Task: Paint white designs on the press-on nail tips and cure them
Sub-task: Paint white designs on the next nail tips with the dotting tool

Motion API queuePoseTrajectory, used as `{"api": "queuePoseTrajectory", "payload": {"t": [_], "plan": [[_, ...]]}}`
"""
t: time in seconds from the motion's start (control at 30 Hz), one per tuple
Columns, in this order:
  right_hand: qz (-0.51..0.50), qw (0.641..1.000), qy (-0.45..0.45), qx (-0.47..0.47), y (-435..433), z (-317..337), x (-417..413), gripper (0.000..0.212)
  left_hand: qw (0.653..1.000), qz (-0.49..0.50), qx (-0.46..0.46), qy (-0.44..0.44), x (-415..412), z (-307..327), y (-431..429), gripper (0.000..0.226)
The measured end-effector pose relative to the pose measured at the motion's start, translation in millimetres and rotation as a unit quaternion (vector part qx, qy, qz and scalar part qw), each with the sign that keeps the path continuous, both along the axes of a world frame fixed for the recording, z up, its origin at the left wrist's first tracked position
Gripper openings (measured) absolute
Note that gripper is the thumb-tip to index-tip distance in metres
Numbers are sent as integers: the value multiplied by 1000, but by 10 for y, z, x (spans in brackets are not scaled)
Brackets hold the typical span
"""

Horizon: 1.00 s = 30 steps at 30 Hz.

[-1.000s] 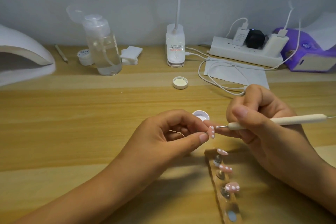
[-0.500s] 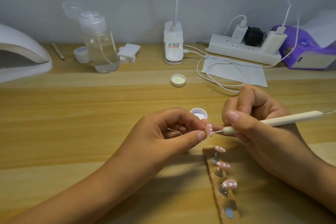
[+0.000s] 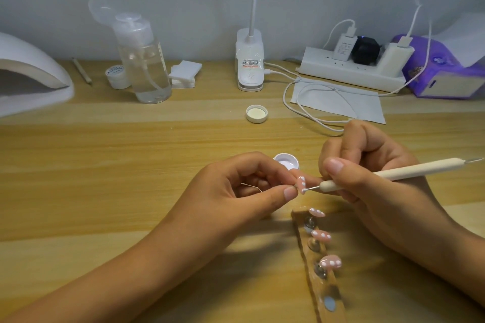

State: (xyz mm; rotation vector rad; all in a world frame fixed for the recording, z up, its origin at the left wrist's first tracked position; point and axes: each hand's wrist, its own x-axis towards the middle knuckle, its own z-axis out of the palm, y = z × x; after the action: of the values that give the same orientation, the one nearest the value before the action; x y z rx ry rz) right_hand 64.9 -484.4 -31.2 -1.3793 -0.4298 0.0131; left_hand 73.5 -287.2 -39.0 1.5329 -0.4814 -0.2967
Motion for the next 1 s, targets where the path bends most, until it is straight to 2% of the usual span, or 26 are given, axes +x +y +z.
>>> {"api": "queuePoseTrajectory", "payload": {"t": [0.17,0.33,0.8,1.0], "plan": [[-3,1000,-3,-3,-9,-7,6,23,1000,1,2,-1,2,-2,9,8],[-3,1000,-4,-11,-10,-8,6,31,1000,2,7,2,4,-8,5,8],[-11,1000,-8,-11,-30,-36,18,20,1000,-4,-4,3,1,-22,5,7],[-2,1000,-4,-15,-33,-30,15,31,1000,-7,-10,-4,7,-32,9,6]]}}
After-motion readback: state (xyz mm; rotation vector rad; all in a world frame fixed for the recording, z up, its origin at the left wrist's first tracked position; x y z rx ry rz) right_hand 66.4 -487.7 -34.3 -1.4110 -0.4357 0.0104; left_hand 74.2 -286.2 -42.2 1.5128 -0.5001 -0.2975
